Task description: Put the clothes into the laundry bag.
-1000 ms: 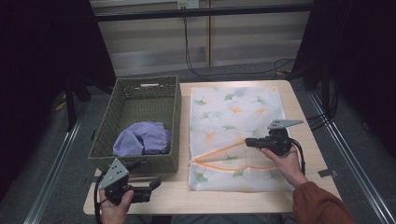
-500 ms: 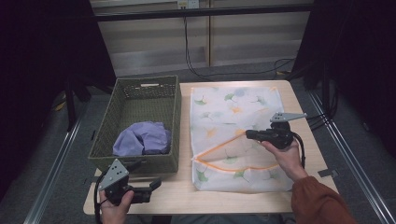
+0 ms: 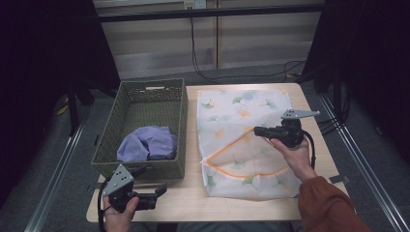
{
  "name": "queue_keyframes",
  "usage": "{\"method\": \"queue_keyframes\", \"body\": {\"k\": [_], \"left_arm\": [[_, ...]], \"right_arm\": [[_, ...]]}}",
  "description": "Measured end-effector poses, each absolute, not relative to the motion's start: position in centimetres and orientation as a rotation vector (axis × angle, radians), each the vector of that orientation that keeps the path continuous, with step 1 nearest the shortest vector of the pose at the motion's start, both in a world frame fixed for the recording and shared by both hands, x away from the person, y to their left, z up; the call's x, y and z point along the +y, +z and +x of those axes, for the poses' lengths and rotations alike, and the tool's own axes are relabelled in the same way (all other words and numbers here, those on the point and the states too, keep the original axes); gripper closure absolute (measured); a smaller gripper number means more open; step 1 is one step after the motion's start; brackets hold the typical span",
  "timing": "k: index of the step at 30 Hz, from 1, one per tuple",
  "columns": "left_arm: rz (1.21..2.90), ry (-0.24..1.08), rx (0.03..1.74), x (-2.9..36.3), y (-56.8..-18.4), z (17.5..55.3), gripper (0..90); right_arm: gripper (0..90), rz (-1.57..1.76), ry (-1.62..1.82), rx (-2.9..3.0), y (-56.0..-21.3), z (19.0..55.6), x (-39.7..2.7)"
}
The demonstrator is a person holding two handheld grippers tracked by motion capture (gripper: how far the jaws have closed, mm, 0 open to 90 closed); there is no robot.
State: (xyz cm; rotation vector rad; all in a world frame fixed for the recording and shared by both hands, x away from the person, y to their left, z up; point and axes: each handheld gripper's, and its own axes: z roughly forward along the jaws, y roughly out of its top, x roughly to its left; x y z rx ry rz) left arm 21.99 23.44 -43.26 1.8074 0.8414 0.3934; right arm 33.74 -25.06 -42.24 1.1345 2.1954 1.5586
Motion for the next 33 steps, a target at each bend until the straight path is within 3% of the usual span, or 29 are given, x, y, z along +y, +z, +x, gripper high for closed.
{"method": "queue_keyframes", "body": {"k": [16, 33], "left_arm": [[1.821, 0.389, 0.823, 23.3, -43.3, 22.1, 4.8], [1.81, 0.416, 0.817, 22.8, -41.9, 22.6, 5.9]], "right_arm": [[88.3, 1.089, 1.596, 2.147, -39.6, 34.2, -24.8], [88.4, 1.078, 1.638, 2.114, -39.5, 34.0, -25.2]]}}
